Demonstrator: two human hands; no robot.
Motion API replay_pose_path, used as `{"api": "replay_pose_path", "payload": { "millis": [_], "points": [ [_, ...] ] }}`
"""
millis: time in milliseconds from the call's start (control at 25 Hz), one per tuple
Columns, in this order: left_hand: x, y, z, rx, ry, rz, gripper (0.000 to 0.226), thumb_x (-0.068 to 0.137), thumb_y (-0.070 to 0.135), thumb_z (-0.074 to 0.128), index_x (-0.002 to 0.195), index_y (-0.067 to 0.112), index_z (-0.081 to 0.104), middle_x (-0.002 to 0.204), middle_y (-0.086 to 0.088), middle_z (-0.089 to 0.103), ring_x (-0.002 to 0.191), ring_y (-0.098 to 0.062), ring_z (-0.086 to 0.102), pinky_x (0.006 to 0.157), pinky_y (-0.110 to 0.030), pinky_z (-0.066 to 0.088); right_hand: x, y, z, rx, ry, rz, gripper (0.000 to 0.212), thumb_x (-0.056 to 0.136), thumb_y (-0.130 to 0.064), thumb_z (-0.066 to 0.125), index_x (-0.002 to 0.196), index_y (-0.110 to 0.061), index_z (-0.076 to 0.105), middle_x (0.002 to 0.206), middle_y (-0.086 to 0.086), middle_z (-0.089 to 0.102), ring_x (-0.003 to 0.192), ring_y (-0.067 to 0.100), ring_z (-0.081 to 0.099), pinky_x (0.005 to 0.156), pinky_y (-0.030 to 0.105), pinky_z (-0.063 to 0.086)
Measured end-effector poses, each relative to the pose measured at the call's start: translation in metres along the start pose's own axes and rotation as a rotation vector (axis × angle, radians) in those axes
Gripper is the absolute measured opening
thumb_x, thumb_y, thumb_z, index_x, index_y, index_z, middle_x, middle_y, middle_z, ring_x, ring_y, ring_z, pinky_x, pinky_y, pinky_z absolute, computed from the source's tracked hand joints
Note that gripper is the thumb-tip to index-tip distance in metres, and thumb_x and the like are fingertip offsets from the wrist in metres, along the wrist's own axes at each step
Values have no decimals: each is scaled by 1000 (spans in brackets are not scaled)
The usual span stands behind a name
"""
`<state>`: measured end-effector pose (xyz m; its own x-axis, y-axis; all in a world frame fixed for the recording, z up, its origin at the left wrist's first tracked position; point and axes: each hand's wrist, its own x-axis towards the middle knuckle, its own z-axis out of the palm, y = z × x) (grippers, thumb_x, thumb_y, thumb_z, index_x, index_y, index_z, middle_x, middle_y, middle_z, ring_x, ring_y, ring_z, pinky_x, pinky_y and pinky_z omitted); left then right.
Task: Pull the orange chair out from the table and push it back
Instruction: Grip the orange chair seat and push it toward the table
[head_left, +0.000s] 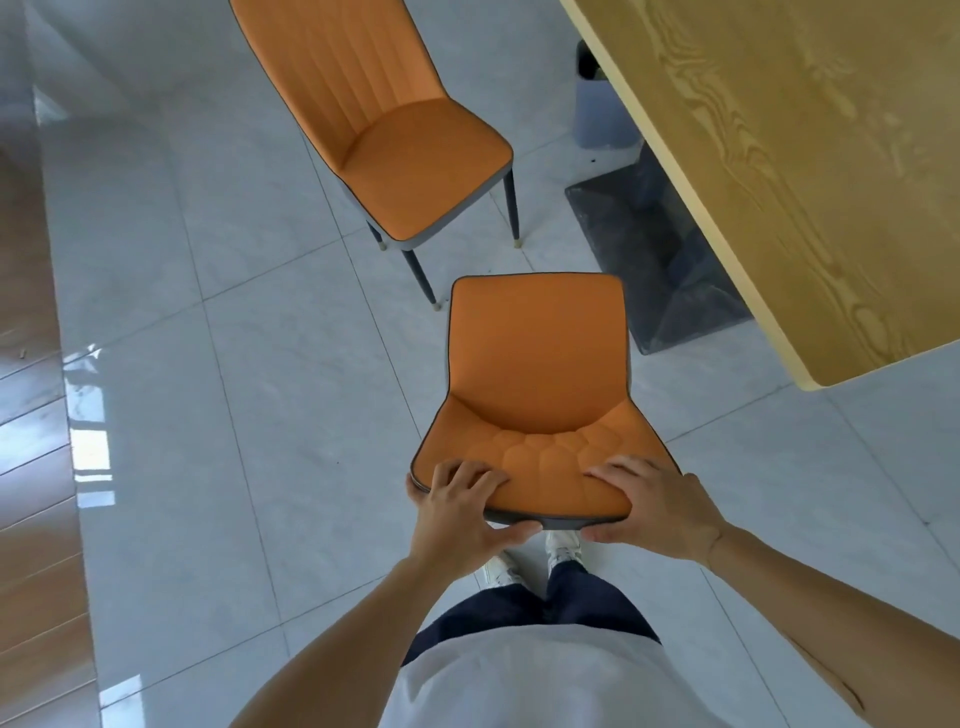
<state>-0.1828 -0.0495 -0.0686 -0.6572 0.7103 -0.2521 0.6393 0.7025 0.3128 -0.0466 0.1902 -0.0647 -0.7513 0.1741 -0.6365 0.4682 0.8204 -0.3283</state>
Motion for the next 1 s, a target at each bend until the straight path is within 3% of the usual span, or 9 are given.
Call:
{"api": "replay_pose_path", "payload": {
  "millis": [360, 600, 720, 880, 1000],
  "points": [
    [20, -53, -16, 19, -10, 110, 70, 71, 92, 40, 118, 43, 55, 124, 16, 57, 119, -20, 47, 101, -69, 29, 10, -47, 17, 64, 228, 66, 96, 55, -101, 29, 134, -48, 41, 136, -20, 42, 124, 12, 44, 90, 43, 46],
    [71, -136, -58, 37, -79, 239, 79, 67, 98, 31, 124, 46, 51, 130, 18, 52, 125, -18, 38, 109, -66, 15, 39, -133, 27, 168, 479, 186, 88, 64, -94, 38, 128, -37, 55, 129, -12, 55, 119, 20, 52, 94, 48, 48],
    [103, -169, -81, 52, -151, 316, 85, 64, 100, 24, 126, 46, 50, 132, 18, 51, 128, -19, 34, 109, -66, 13, 55, -184, 34, 255, 616, 312, 84, 71, -89, 38, 130, -32, 55, 134, -8, 54, 125, 24, 47, 92, 51, 51],
    [142, -203, -110, 80, -236, 407, 86, 63, 98, 25, 125, 45, 51, 134, 17, 49, 130, -21, 33, 108, -67, 14, 84, -231, 24, 294, 613, 454, 80, 70, -86, 40, 130, -34, 50, 137, -7, 50, 129, 25, 42, 98, 53, 47],
    [177, -226, -127, 88, -269, 451, 84, 61, 99, 27, 121, 46, 52, 134, 19, 48, 131, -16, 32, 107, -67, 13, 113, -253, 16, 247, 663, 511, 76, 70, -89, 40, 121, -35, 56, 124, -8, 58, 121, 27, 49, 99, 57, 42]
  ]
}}
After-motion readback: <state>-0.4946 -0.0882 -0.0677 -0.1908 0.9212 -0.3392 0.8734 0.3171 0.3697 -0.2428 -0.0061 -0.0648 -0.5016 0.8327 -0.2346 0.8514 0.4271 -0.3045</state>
